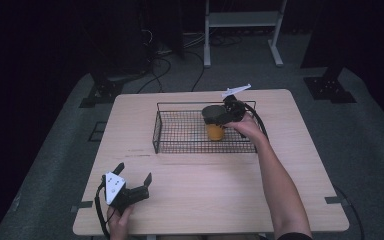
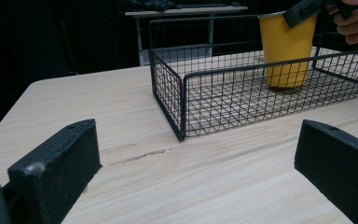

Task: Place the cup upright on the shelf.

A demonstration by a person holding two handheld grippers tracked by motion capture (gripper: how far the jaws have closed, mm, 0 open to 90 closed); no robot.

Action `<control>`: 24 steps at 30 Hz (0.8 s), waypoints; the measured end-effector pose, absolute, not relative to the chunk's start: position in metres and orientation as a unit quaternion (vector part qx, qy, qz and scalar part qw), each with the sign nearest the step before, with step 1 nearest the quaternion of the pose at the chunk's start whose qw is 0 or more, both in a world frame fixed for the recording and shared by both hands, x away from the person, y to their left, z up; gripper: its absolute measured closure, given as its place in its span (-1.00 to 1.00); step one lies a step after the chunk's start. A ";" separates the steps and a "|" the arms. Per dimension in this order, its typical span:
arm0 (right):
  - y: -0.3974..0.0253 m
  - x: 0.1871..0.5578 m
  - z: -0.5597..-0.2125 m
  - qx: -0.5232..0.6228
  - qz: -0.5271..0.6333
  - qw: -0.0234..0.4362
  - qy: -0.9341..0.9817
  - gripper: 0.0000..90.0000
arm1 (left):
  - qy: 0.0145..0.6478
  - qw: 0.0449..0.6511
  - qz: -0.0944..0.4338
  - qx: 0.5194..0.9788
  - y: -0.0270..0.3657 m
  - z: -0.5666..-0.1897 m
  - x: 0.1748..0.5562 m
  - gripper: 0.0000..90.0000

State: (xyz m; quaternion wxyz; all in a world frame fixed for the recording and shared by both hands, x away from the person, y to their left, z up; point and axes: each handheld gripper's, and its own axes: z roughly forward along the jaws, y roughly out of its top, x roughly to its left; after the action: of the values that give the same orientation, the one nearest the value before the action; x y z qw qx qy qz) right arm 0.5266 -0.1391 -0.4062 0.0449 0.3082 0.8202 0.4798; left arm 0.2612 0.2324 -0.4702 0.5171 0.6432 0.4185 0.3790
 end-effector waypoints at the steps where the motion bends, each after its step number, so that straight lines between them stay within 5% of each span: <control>1: -0.138 0.526 -0.407 0.307 0.479 0.048 0.821 -0.84 | 0.419 0.517 0.379 0.643 0.232 -0.470 0.261 -1.00; 24: -0.137 0.522 -0.408 0.290 0.478 0.065 0.827 -0.90 | 0.418 0.516 0.380 0.644 0.232 -0.470 0.261 -1.00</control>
State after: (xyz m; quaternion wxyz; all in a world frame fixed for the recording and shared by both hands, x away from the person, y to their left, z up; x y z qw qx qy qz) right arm 0.5222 -0.1367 -0.4076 0.0652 0.2899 0.8268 0.4776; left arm 0.2614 0.2321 -0.4702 0.5158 0.6441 0.4177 0.3802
